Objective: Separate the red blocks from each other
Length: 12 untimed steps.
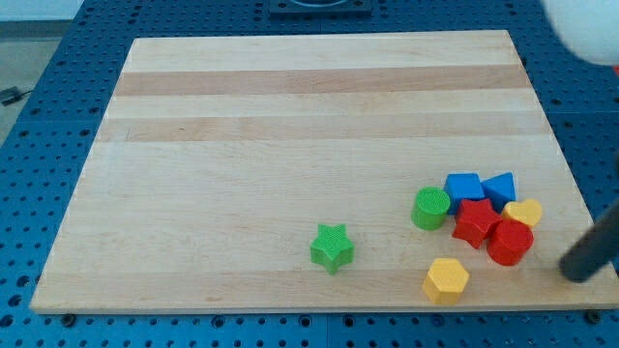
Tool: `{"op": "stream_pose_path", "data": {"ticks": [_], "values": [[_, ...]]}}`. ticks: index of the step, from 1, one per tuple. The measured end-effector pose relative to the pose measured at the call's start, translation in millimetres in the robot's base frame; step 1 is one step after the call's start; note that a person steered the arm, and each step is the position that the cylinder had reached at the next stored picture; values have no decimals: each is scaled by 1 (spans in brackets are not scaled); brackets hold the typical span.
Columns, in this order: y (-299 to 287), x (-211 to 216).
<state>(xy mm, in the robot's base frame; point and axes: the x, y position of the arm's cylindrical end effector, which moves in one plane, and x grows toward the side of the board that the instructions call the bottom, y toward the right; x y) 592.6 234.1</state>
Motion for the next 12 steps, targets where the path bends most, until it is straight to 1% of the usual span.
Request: {"op": "stream_pose_path", "data": {"ticks": [1,3,5,6,7,8,9,11,12], "values": [[-44,-15],[-133,-63],[-207,-110],[-233,-116],[-247,-116],[-247,-118],[-228,-102],[-162,-84],[-146,-95]]}}
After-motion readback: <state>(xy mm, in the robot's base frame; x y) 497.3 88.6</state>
